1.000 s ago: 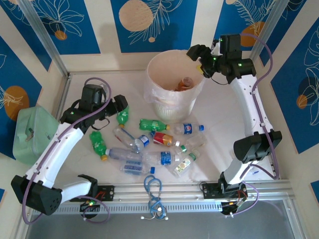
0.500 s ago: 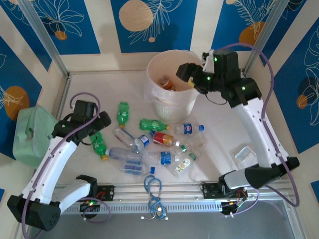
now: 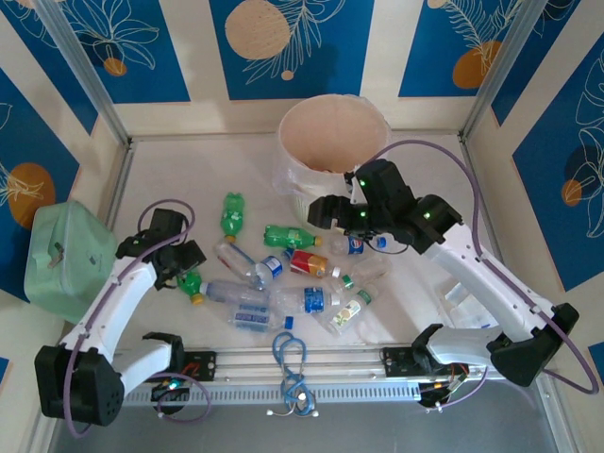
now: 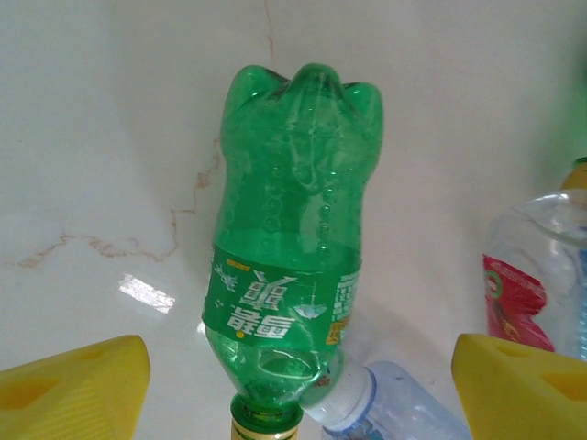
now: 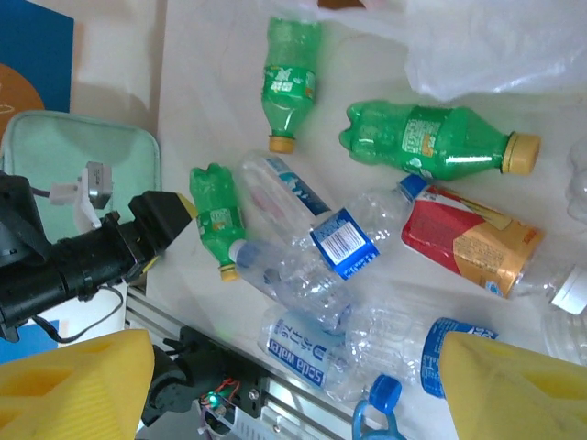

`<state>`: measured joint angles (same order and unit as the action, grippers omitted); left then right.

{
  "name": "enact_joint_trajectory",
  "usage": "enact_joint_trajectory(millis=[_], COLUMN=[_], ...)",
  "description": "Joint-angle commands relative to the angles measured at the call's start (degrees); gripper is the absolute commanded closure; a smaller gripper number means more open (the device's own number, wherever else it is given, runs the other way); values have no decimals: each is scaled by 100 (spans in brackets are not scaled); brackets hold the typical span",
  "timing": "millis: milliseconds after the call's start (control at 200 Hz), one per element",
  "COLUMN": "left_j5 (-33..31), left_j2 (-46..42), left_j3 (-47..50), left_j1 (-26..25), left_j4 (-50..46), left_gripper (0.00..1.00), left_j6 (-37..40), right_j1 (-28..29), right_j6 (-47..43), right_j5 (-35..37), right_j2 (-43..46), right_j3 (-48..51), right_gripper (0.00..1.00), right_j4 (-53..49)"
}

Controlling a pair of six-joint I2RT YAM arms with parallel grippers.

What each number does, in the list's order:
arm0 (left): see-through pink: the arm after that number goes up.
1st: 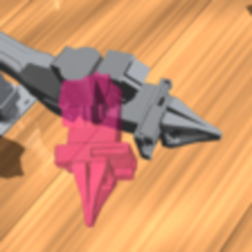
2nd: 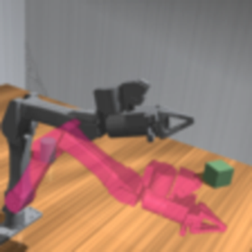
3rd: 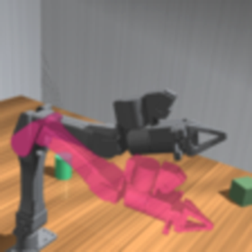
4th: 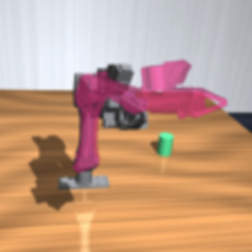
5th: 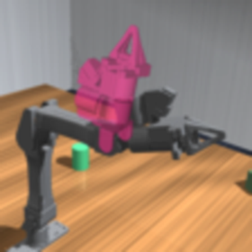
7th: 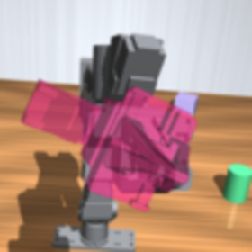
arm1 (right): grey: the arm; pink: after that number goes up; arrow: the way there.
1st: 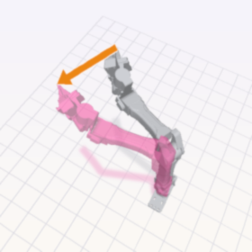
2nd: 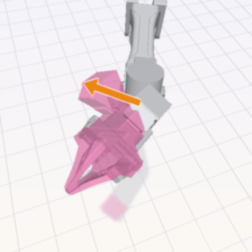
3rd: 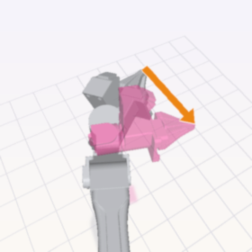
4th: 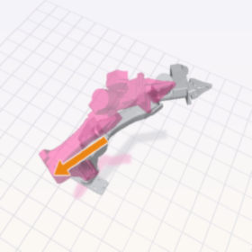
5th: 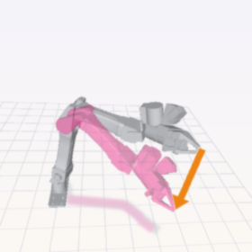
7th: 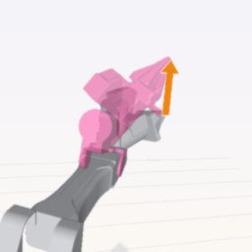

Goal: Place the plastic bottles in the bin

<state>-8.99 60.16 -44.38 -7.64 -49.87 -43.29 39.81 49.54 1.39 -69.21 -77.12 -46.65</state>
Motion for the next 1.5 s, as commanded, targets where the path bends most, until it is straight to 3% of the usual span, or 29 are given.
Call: enact_joint_trajectory(millis=[0, 305, 695, 1496], left_j5=[181, 555, 408, 206], left_j2=[51, 320, 1027, 1058], left_j3=[193, 701, 720, 647], left_j1=[176, 377, 482, 535], left_j4=[188, 847, 1341, 1283], left_gripper=[15, 17, 18, 33], left_j6=[-126, -277, -145, 132], right_j1=[77, 96, 176, -191], right_j6=[179, 161, 266, 389], right_j5=[125, 33, 72, -27], right_j2=[171, 47, -22, 186], right_j3=[97, 54, 240, 391], right_gripper=[19, 19, 18, 19], right_j4=[171, 229, 296, 253])
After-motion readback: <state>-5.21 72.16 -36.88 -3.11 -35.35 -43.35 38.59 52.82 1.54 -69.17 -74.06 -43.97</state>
